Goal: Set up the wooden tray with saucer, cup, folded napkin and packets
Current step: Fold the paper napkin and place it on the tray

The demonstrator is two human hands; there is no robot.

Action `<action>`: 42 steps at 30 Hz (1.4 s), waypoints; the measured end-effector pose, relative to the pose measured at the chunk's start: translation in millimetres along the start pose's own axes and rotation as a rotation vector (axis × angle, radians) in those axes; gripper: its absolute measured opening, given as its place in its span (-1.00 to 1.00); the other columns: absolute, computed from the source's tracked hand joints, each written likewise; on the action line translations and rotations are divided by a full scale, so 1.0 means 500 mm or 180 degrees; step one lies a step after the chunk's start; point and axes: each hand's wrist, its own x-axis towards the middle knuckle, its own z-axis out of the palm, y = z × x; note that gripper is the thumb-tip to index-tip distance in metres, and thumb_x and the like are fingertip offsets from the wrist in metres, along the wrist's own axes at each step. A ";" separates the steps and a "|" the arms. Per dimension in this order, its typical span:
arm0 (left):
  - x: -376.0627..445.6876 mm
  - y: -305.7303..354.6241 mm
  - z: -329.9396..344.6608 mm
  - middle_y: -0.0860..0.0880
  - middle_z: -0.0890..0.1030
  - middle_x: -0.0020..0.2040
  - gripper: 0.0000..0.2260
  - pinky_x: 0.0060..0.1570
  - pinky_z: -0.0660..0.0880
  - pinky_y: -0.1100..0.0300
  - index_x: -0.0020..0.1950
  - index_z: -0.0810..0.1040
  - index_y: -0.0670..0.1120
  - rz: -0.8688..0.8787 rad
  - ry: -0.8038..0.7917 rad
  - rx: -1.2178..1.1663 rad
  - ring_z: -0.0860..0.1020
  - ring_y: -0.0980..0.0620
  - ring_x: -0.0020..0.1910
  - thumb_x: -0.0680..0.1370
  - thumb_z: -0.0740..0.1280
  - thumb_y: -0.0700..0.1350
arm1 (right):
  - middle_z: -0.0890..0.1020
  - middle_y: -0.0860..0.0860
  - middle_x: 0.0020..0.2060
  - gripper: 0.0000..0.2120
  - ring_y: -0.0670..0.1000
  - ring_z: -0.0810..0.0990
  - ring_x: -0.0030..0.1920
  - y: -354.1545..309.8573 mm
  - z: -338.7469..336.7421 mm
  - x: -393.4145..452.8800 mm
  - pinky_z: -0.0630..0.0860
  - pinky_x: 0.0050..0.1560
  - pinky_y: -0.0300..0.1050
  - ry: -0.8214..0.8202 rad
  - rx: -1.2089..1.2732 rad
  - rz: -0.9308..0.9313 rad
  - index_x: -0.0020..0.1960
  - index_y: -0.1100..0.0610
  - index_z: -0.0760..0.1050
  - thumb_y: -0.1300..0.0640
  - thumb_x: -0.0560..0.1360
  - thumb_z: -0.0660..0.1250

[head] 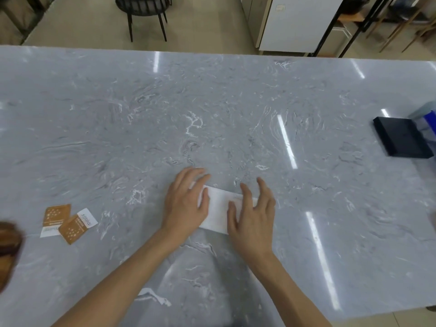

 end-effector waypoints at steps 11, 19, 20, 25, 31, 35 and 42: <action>-0.014 -0.024 0.012 0.03 0.02 0.67 -0.42 0.56 0.05 -0.11 0.65 0.01 0.01 0.0083 -0.1540 0.1050 -0.10 -0.01 0.65 0.65 -0.03 0.17 | 0.00 -0.15 0.64 -0.40 -0.02 -0.06 0.65 0.132 -0.010 -0.004 0.01 0.62 0.12 -0.1174 -0.0436 -0.0280 0.66 -0.09 -0.12 -0.24 0.68 -0.11; 0.053 -0.087 0.002 0.01 0.01 0.66 -0.42 0.59 -0.03 -0.06 0.65 0.03 0.03 0.1219 -0.1750 0.1065 -0.08 -0.01 0.65 0.67 -0.03 0.22 | 0.37 0.08 0.48 -0.45 0.15 0.33 0.44 0.111 -0.068 -0.027 0.21 0.49 0.02 -0.1244 0.0013 -0.0399 0.63 0.10 0.16 -0.01 0.68 0.17; 0.065 -0.086 -0.004 -0.02 0.10 0.65 -0.44 0.59 0.03 -0.07 0.63 0.13 0.00 0.1265 -0.1677 0.1126 0.02 -0.05 0.64 0.67 0.06 0.19 | 0.39 0.10 0.42 -0.45 0.16 0.36 0.37 0.100 -0.072 -0.037 0.27 0.43 0.01 -0.1297 0.0108 -0.0387 0.62 0.09 0.16 0.01 0.68 0.17; 0.020 -0.022 -0.043 -0.14 0.60 0.19 -0.67 0.07 0.57 -0.05 0.26 0.60 -0.11 0.0903 -0.0948 0.0546 0.60 -0.18 0.12 0.51 0.32 -0.09 | 0.52 0.09 0.18 -0.49 0.15 0.50 0.13 0.063 -0.079 -0.106 0.43 0.19 -0.01 -0.1381 0.0435 -0.0620 0.53 0.07 0.34 0.16 0.58 0.24; -0.173 0.005 -0.119 0.03 0.59 0.04 -0.73 -0.10 0.55 0.20 0.09 0.65 -0.01 0.0823 -0.1493 -0.0320 0.56 0.06 -0.01 0.45 0.44 0.07 | 0.66 0.06 -0.09 -0.71 0.11 0.64 -0.13 0.082 -0.091 -0.108 0.60 -0.11 0.00 -0.1178 0.0528 -0.1367 0.20 0.06 0.68 0.25 0.50 0.45; -0.192 0.012 -0.126 -0.04 0.67 0.08 -0.71 -0.10 0.62 0.18 0.12 0.69 -0.12 0.0874 -0.1460 -0.0049 0.63 -0.01 0.02 0.43 0.49 -0.06 | 0.68 0.06 -0.17 -0.79 0.12 0.66 -0.23 0.088 -0.092 -0.082 0.61 -0.33 -0.08 -0.1027 0.0173 -0.2084 0.12 0.12 0.70 0.18 0.48 0.50; -0.202 0.010 -0.113 -0.08 0.66 0.26 -0.48 -0.12 0.69 0.12 0.25 0.66 -0.12 0.1081 -0.1444 0.0291 0.67 -0.06 0.18 0.28 0.55 -0.20 | 0.62 0.01 -0.35 -0.92 0.09 0.63 -0.43 0.063 -0.096 -0.054 0.50 -0.59 -0.11 -0.0887 -0.0120 -0.2511 -0.10 0.11 0.69 0.12 0.45 0.46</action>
